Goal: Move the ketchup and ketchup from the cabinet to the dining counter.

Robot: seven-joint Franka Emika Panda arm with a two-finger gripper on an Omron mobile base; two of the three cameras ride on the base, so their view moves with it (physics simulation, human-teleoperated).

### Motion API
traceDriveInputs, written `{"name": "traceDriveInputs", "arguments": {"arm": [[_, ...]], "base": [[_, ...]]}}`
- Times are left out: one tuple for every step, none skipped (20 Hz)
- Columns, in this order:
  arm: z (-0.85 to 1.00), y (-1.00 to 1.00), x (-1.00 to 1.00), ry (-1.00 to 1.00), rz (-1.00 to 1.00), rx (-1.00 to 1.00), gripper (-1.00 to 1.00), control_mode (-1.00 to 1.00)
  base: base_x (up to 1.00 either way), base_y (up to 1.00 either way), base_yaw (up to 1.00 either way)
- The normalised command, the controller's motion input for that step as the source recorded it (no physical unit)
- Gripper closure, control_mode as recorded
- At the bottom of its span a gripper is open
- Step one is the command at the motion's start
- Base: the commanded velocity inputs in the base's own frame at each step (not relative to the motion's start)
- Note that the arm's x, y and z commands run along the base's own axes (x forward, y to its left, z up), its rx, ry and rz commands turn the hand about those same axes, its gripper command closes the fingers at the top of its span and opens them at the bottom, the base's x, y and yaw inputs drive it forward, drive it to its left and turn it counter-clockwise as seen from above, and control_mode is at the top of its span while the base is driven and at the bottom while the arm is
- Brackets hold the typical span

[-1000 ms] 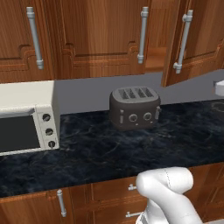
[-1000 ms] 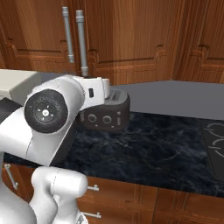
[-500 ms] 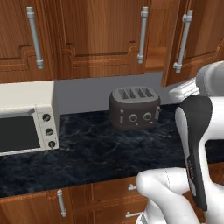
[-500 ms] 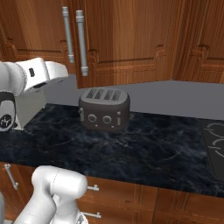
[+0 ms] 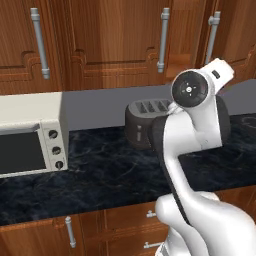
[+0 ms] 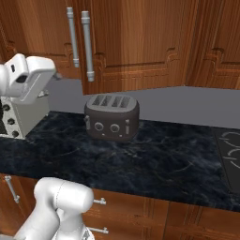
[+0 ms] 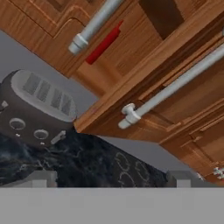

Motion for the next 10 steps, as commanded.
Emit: {"name": "traceDriveInputs", "arguments": {"arm": [[0.0, 0.0, 0.57, 0.07, -0.25, -0.31, -1.0, -1.0], [0.0, 0.0, 0.61, 0.09, -0.24, -0.31, -1.0, -1.0], [0.0, 0.0, 0.63, 0.1, -0.23, -0.29, -1.0, -1.0], [0.0, 0.0, 0.6, 0.09, -0.23, -0.28, -1.0, -1.0], [0.0, 0.0, 0.6, 0.09, -0.22, -0.26, -1.0, -1.0], [0.0, 0.0, 0.61, 0.06, -0.22, -0.25, -1.0, -1.0], [0.0, 0.0, 0.59, 0.04, -0.21, -0.23, -1.0, -1.0], [0.0, 0.0, 0.57, 0.01, -0.2, -0.23, -1.0, -1.0], [0.0, 0.0, 0.54, 0.0, -0.19, -0.21, -1.0, -1.0], [0.0, 0.03, 0.48, 0.0, -0.18, -0.21, -1.0, -1.0]], "base": [[0.0, 0.0, 0.0], [0.0, 0.0, 0.0], [0.0, 0.0, 0.0], [0.0, 0.0, 0.0], [0.0, 0.0, 0.0], [0.0, 0.0, 0.0], [0.0, 0.0, 0.0], [0.0, 0.0, 0.0], [0.0, 0.0, 0.0], [0.0, 0.0, 0.0]]}}
